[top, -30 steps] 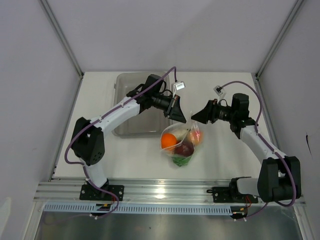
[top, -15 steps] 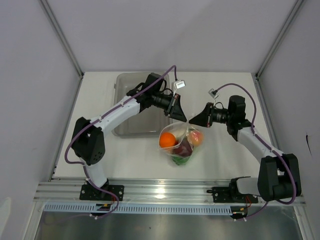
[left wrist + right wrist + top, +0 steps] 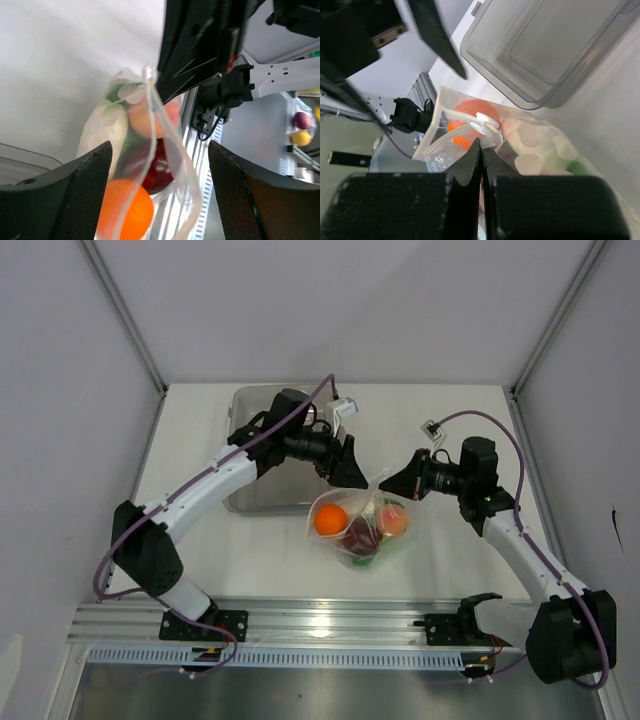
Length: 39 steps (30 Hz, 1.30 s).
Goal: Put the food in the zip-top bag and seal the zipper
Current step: Zip the zipper food storage bag at the center of the board.
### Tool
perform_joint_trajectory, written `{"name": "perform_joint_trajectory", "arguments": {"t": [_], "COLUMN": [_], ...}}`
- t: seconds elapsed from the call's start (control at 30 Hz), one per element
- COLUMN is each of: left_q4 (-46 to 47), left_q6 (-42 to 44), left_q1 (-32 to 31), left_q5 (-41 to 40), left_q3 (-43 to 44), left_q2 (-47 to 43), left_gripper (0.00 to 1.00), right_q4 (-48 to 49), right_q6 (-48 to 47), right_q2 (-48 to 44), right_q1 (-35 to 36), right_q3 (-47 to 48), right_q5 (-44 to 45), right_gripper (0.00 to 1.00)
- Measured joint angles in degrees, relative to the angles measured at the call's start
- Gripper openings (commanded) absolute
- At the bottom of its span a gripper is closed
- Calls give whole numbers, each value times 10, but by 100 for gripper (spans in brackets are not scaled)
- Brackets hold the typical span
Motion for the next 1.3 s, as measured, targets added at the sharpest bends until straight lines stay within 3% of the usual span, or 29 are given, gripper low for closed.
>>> {"name": "perform_joint_trajectory", "arguments": {"t": [0.13,0.33,0.53,1.07,1.23,1.3], "left_q4": [-2,33,81,160,171,173], "left_q6": [25,56,80,137,143,142], "left_q1": [-38,-118,-140,-189,-200,-201], "left_q5": [-57,-160,-248,-321,-320,-320], "left_q3": [0,-50,-126,-194,-222,-237], "left_q2": [-60,-117,-130,-131,-133,-139], "left_gripper": [100,99,99,99,93,86], "right_q4": [-52,-116,-178,-222,-236,-244], "right_q6": [20,52,64,100,114,120], "right_q2": [-40,-77,-119,-152,-157,-161], "right_q1": [17,51,78,108,114,117], "right_q3": [5,11,14,19,28,31], "right_q5": [42,96,138,190,212,221], "right_gripper": [0,0,0,0,0,0]}}
